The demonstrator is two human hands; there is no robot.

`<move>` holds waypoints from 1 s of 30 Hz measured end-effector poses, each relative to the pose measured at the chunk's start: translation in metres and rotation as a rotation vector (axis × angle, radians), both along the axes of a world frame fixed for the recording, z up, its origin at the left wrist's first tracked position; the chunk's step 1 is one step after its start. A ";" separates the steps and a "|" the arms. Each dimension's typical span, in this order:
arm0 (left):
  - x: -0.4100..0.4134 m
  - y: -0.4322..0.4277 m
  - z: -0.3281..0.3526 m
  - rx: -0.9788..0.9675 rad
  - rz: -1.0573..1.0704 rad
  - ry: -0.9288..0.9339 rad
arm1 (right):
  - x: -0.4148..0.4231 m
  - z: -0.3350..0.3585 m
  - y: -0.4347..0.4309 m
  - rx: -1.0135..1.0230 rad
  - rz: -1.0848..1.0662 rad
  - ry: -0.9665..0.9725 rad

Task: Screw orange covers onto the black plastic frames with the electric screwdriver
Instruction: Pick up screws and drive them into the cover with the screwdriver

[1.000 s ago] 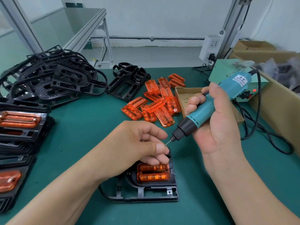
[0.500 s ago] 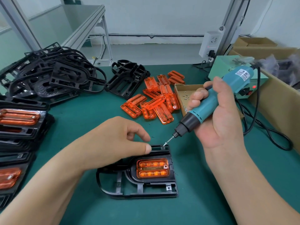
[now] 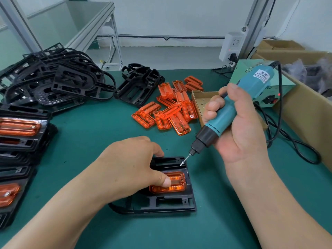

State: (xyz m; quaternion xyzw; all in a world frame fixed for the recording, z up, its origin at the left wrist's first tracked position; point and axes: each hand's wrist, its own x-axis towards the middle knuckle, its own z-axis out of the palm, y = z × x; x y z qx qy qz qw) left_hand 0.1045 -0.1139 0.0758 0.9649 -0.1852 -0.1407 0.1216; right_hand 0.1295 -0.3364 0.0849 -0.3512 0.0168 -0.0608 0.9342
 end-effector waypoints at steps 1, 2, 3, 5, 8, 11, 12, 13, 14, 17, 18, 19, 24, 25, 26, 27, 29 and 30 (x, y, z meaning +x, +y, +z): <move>0.000 -0.001 -0.001 0.010 0.000 -0.008 | 0.000 0.000 0.000 -0.007 0.005 -0.001; -0.001 -0.003 -0.002 0.021 -0.001 -0.017 | 0.001 0.000 -0.001 -0.020 0.013 -0.003; -0.001 -0.004 -0.003 0.029 -0.002 -0.022 | 0.001 0.000 -0.001 -0.039 0.024 -0.007; 0.002 -0.006 -0.005 0.027 0.002 -0.012 | 0.001 0.001 -0.002 -0.091 0.055 -0.024; 0.006 -0.005 -0.006 -0.024 0.033 0.054 | -0.002 0.002 -0.001 -0.172 0.113 -0.069; 0.010 -0.004 -0.008 -0.068 0.041 0.122 | -0.006 0.003 0.004 -0.248 0.146 -0.121; 0.011 -0.004 -0.008 -0.072 0.037 0.130 | -0.007 0.003 0.005 -0.271 0.154 -0.135; 0.012 -0.004 -0.008 -0.074 0.036 0.132 | -0.008 0.003 0.007 -0.290 0.161 -0.150; 0.013 -0.004 -0.009 -0.073 0.035 0.133 | -0.009 0.003 0.009 -0.306 0.166 -0.165; 0.014 -0.004 -0.009 -0.071 0.028 0.136 | -0.012 0.004 0.013 -0.350 0.180 -0.189; 0.015 -0.004 -0.009 -0.070 0.026 0.136 | -0.013 0.004 0.014 -0.362 0.183 -0.194; 0.015 -0.004 -0.009 -0.067 0.025 0.137 | -0.014 0.005 0.015 -0.371 0.187 -0.197; 0.015 -0.005 -0.009 -0.061 0.026 0.141 | -0.018 0.007 0.018 -0.419 0.190 -0.210; 0.015 -0.005 -0.009 -0.061 0.027 0.142 | -0.019 0.007 0.019 -0.430 0.192 -0.218; 0.015 -0.006 -0.008 -0.061 0.028 0.142 | -0.019 0.008 0.019 -0.443 0.195 -0.229; 0.015 -0.006 -0.008 -0.060 0.029 0.142 | -0.020 0.008 0.020 -0.458 0.199 -0.245; 0.015 -0.006 -0.008 -0.057 0.032 0.137 | -0.022 0.009 0.021 -0.502 0.207 -0.302; 0.014 -0.006 -0.008 -0.058 0.037 0.136 | -0.023 0.010 0.022 -0.534 0.212 -0.342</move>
